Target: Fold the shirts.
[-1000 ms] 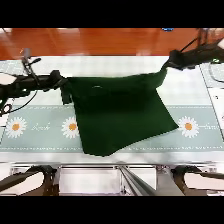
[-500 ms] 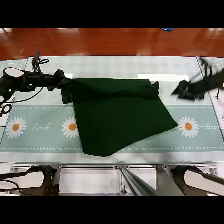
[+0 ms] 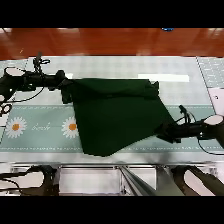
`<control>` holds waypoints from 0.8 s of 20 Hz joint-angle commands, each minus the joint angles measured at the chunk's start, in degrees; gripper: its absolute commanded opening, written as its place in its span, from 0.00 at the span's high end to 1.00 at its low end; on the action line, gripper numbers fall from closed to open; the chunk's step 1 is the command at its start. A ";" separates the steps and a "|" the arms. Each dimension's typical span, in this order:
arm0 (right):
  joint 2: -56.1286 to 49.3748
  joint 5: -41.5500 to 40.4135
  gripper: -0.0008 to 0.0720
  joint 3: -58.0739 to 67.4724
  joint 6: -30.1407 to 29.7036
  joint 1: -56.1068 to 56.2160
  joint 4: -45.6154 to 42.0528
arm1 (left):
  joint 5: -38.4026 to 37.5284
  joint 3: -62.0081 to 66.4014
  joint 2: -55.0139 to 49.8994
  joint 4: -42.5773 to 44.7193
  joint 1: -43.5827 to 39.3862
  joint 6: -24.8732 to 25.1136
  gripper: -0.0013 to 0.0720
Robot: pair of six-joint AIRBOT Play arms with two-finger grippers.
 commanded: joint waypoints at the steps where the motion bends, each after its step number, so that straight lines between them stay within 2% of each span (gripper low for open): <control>1: -2.49 -4.52 0.43 -3.56 -1.09 7.58 4.79 | -0.07 0.04 -0.02 0.00 -0.24 0.02 0.96; 5: -8.17 -13.07 0.43 -1.40 -1.81 20.98 13.40 | -0.11 0.04 -0.02 0.00 -0.26 0.00 0.96; 8: -11.39 -18.56 0.44 2.10 -1.99 24.04 18.53 | -0.17 0.04 -0.02 0.00 -0.26 0.00 0.96; 12: -12.02 -23.28 0.74 7.08 -3.80 24.00 20.24 | -1.16 0.04 -0.02 0.02 -0.26 0.04 0.96; 13: -12.02 -23.02 0.88 7.93 -5.42 23.82 19.56 | -1.16 0.04 -0.02 0.00 -0.24 0.02 0.96; 14: -12.00 -22.45 0.95 8.37 -5.64 23.26 18.88 | -1.20 0.04 -0.02 0.02 -0.24 0.02 0.96; 16: -12.00 -20.09 0.95 8.50 -7.02 20.20 17.90 | -2.23 0.04 -0.02 0.02 -0.24 0.02 0.96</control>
